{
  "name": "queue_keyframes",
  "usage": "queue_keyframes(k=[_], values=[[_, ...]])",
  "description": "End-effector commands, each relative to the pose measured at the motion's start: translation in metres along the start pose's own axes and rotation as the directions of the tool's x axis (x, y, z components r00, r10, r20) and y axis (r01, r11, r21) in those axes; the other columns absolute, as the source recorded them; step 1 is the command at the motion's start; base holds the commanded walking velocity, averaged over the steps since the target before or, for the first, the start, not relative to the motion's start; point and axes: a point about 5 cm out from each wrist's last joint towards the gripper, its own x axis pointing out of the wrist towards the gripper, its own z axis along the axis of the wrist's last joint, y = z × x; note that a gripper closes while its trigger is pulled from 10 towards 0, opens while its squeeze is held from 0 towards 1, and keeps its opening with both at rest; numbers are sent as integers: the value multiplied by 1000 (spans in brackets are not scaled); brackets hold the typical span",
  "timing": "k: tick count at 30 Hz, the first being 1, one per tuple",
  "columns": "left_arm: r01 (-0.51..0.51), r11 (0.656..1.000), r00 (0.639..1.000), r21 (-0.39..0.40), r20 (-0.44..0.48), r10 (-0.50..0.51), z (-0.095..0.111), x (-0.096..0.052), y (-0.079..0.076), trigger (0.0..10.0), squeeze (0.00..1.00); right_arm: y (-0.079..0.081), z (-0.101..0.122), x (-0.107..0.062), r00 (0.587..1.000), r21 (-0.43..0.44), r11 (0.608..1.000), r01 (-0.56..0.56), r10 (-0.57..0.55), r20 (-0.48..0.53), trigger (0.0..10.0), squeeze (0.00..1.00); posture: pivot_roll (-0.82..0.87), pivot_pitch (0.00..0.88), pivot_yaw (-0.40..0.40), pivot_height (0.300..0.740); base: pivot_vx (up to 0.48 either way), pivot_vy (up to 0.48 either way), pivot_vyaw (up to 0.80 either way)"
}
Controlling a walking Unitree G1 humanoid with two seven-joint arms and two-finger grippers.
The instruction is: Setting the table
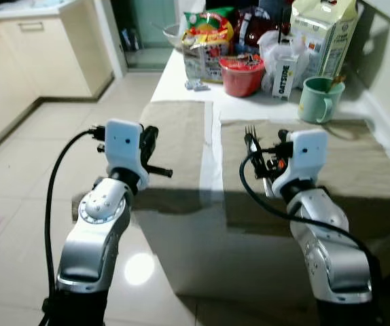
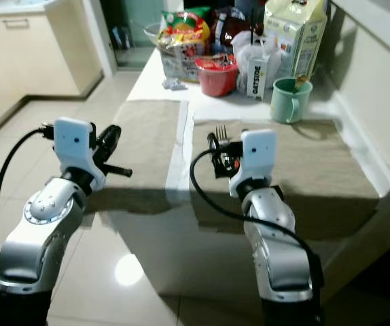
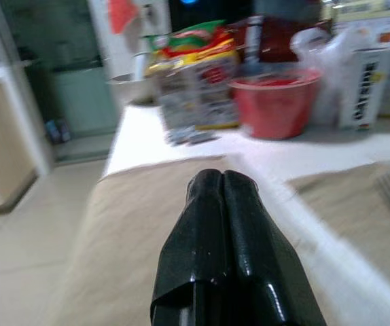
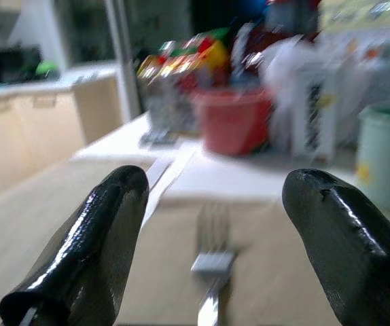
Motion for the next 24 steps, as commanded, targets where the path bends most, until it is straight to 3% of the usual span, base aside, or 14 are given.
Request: queue_keyframes(k=[1, 11, 19, 24], values=[[18, 1000, 1000, 0, 4, -18, 2, 0, -4, 10000, 0, -2, 0, 2, 1000, 25, 1000, 12, -12, -19, 10000, 0, -206, 8, 97, 740, 0, 0, 0], [20, 1000, 1000, -11, -5, -20, 2, 0, -2, 10000, 0, -3, -4, 29, 987, 36, 992, 122, -117, -108, 10000, 0, -199, 24, 111, 740, 0, 0, 0], [25, 1000, 1000, -2, -10, -25, 5, -2, 1, 10000, 0, -9, -6, 36, 966, 30, 980, 196, -188, -175, 10000, 0, -198, 46, 124, 740, 0, 0, 0], [36, 999, 999, -1, -24, -36, 3, -5, 1, 10000, 0, -21, -4, 38, 941, -128, 952, 279, -298, -163, 10000, 0, -201, 60, 133, 740, 0, 0, 0]])
